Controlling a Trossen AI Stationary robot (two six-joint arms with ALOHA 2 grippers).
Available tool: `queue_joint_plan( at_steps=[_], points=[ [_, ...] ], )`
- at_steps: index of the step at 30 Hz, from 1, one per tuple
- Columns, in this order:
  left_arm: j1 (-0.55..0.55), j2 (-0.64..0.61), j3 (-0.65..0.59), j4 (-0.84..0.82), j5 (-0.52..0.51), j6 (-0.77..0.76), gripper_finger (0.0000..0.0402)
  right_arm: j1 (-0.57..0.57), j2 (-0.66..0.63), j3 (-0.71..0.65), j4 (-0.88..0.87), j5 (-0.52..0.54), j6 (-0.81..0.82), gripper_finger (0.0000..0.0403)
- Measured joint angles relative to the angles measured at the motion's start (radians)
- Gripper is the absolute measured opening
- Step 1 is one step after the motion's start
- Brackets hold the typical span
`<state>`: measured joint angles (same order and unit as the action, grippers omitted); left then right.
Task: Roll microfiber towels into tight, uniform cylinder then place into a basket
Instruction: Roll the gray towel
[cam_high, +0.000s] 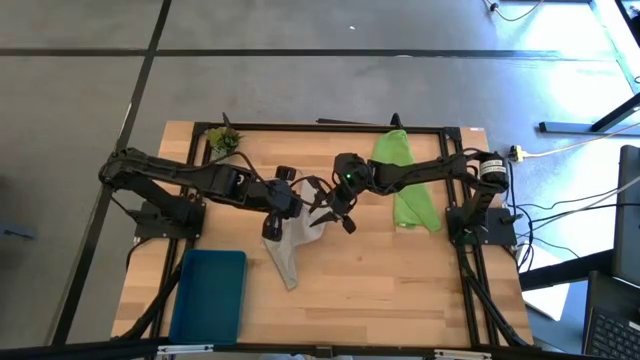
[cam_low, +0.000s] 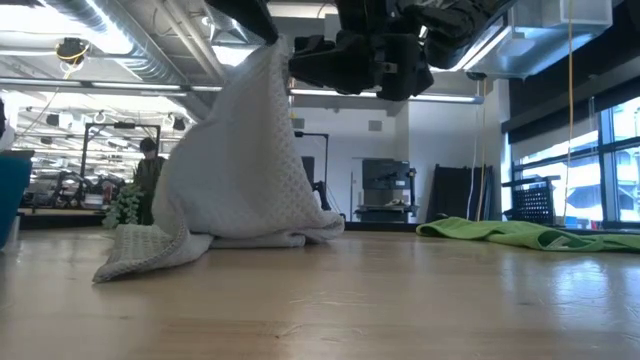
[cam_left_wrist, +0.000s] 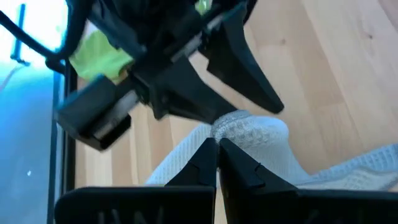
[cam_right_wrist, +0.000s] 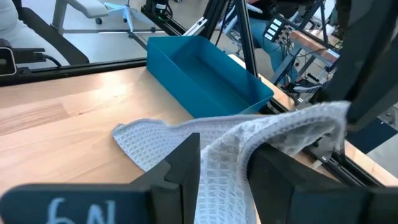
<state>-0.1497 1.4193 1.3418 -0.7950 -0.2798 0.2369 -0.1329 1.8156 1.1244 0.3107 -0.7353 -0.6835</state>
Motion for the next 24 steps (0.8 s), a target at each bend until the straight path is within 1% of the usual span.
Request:
queue_joint_plan(
  at_steps=[4,11,15,20,24],
  points=[
    [0.000,0.000,0.000,0.006,-0.002,0.018,0.0000,0.000,0.000,0.000,-0.008,0.000,-0.001,0.0122],
    [0.001,0.000,0.000,0.006,-0.052,0.020,0.0000,0.000,0.000,0.000,-0.014,0.000,-0.002,0.0122],
    [0.001,0.000,0.003,0.016,-0.052,0.021,0.0000,0.000,0.000,0.000,-0.014,0.000,-0.002,0.0122],
    [0.001,-0.001,0.058,0.020,-0.053,0.036,0.0000,0.000,0.000,0.000,-0.014,0.001,-0.005,0.0122],
    [0.001,-0.001,0.095,0.003,-0.052,0.047,0.0000,0.000,-0.001,0.000,-0.014,0.052,-0.006,0.0122]
  ],
)
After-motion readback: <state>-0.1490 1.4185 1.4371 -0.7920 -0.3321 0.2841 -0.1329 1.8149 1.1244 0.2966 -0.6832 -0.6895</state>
